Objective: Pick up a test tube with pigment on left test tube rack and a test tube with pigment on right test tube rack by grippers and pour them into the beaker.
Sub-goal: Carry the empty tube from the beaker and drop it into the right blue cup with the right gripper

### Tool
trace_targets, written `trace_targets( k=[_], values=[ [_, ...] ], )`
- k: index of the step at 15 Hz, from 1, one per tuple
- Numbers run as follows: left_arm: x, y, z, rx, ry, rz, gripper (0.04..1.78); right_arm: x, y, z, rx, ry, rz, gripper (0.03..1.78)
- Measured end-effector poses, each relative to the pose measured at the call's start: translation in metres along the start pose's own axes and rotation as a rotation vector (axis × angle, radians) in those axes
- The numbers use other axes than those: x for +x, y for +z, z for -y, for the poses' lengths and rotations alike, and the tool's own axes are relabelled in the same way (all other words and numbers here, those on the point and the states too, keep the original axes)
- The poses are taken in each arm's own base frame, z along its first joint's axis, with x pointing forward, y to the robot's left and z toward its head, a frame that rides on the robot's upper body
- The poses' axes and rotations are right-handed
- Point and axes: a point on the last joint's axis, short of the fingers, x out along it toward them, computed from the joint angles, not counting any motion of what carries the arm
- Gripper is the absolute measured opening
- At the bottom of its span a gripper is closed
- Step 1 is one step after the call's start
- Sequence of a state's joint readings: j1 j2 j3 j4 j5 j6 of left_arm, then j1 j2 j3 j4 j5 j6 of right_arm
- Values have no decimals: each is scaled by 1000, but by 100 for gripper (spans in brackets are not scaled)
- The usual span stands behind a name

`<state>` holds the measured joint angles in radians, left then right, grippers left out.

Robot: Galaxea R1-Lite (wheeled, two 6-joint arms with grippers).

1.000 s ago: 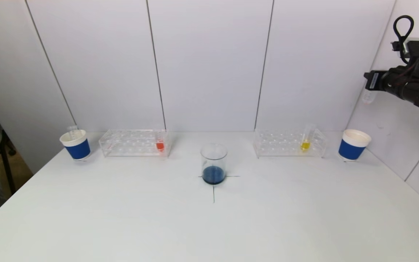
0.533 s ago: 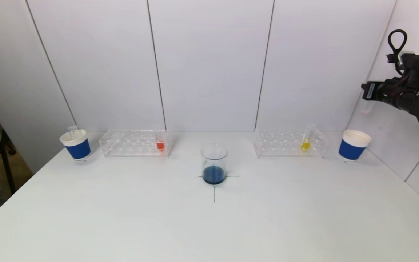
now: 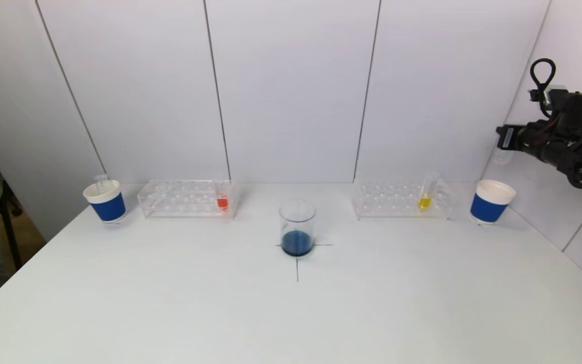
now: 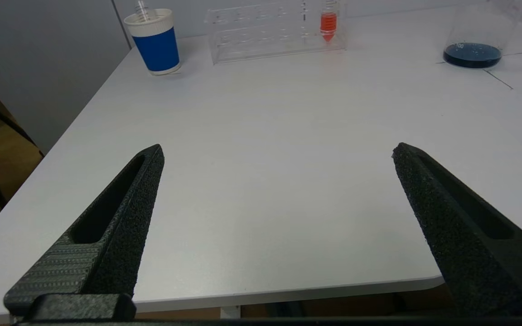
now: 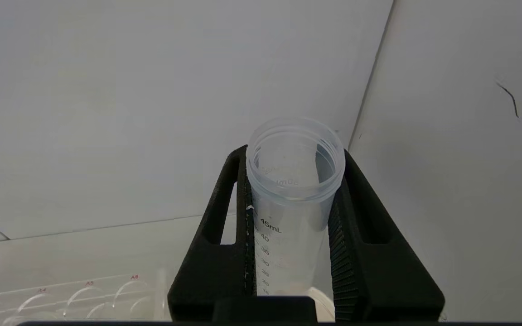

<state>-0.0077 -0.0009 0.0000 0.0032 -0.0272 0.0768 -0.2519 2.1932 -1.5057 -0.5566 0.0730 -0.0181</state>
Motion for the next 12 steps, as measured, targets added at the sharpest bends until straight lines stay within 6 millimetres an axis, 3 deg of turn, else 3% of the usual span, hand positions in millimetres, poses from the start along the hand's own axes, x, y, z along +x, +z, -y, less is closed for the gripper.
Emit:
trace_targets(
  k=[12],
  values=[
    [0,0,0,0,0,0,176,9,-36,0,32,0,-17,51]
  ],
)
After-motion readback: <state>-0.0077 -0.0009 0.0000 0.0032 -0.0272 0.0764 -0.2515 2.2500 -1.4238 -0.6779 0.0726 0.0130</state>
